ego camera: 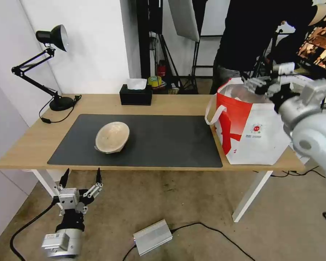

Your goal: Pick up the trash from the table and place it into the takeout bag.

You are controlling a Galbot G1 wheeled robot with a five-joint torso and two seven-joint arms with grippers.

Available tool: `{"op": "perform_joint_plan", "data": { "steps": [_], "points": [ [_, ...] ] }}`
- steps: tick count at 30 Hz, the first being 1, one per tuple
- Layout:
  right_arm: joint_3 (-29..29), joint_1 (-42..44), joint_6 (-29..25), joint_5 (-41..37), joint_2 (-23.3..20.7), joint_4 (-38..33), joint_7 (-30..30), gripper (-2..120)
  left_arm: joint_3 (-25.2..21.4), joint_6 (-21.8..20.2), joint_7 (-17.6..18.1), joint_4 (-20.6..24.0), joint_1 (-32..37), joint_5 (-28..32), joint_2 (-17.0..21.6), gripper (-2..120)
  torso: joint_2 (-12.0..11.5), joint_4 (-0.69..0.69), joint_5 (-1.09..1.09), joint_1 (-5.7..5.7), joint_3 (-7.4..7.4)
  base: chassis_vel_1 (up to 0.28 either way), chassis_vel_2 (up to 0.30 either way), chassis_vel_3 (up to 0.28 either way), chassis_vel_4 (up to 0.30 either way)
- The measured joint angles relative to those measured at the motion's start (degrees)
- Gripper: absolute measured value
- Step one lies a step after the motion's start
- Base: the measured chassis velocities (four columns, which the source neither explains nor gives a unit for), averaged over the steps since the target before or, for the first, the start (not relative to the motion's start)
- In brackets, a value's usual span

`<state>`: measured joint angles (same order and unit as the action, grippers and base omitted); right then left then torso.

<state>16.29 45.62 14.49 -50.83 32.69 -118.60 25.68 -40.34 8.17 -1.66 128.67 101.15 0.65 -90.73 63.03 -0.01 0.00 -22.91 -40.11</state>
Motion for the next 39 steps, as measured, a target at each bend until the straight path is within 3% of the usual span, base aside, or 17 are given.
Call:
{"op": "perform_joint_plan", "data": {
  "steps": [5, 24, 29, 35, 39],
  "points": [
    [1.1, 4.3, -0.7, 6.2, 4.2, -1.1, 1.1, 88, -0.5, 0.0, 0.1, -0.1, 0.1, 0.0, -0.5, 100, 0.0, 0.03, 0.00, 0.00, 0.00, 0.000, 0.000, 0.000, 0.000],
    [7.6, 20.6, -6.2, 24.0, 13.7, -4.7, -1.1, 88, -0.9, 0.0, 0.2, -0.3, -0.2, 0.0, -0.5, 100, 0.0, 0.00, 0.00, 0.00, 0.00, 0.000, 0.000, 0.000, 0.000],
    [8.9, 23.0, -6.8, 25.5, 15.0, -5.6, -1.6, 88, -0.8, -0.1, 0.2, -0.3, -0.2, 0.0, -0.5, 100, 0.0, 0.01, -0.01, 0.00, 0.00, 0.000, 0.000, 0.000, 0.000],
    [13.1, 31.0, -15.2, 29.5, 20.0, -6.8, -9.8, 92, -0.6, -0.1, 0.2, -0.5, -0.4, 0.0, -0.5, 100, 0.0, 0.01, -0.01, 0.00, 0.00, 0.000, 0.000, 0.000, 0.000],
    [14.1, 33.2, -17.0, 30.1, 21.3, -7.3, -12.1, 94, -0.6, -0.1, 0.2, -0.6, -0.4, 0.0, -0.5, 100, 0.0, 0.00, 0.00, 0.00, 0.01, 0.000, 0.000, 0.000, 0.000]
  ]
}}
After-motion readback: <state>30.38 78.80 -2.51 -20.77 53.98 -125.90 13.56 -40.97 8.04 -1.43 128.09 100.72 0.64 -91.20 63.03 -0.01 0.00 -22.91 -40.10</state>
